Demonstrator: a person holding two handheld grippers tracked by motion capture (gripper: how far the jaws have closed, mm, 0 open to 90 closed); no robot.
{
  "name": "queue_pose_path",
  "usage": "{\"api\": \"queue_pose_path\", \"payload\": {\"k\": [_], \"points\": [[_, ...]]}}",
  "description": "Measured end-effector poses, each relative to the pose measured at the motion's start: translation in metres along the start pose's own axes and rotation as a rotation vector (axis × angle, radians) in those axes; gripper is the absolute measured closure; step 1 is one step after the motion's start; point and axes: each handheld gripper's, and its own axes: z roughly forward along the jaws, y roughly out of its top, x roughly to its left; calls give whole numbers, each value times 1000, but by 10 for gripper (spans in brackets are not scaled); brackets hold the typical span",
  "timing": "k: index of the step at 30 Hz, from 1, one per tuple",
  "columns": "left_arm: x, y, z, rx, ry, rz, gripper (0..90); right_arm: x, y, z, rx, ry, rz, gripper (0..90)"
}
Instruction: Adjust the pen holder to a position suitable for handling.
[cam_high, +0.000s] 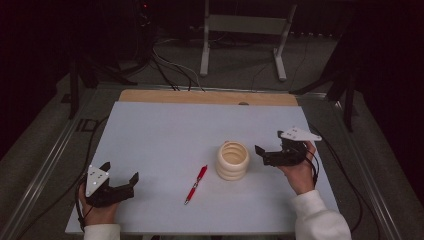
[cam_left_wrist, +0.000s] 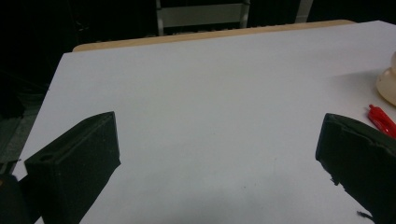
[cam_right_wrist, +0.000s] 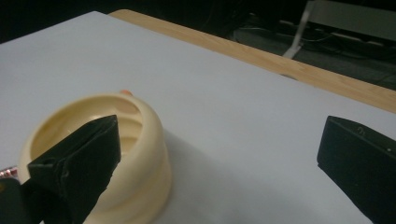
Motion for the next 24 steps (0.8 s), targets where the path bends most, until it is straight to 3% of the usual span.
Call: {"api": "queue_pose_path", "payload": {"k": [14,17,24], "points": [[-2,6,-2,-12,-9,-6,3,0,-37,-26,-49,-48,48,0],[-2,7,-2,-11,-12,-8,3,-1,-49,-26,-23,-53,65,0],[-4,8,-1,-9,-12,0,3,-3,-72,-34,-31,-87,96,0]]}}
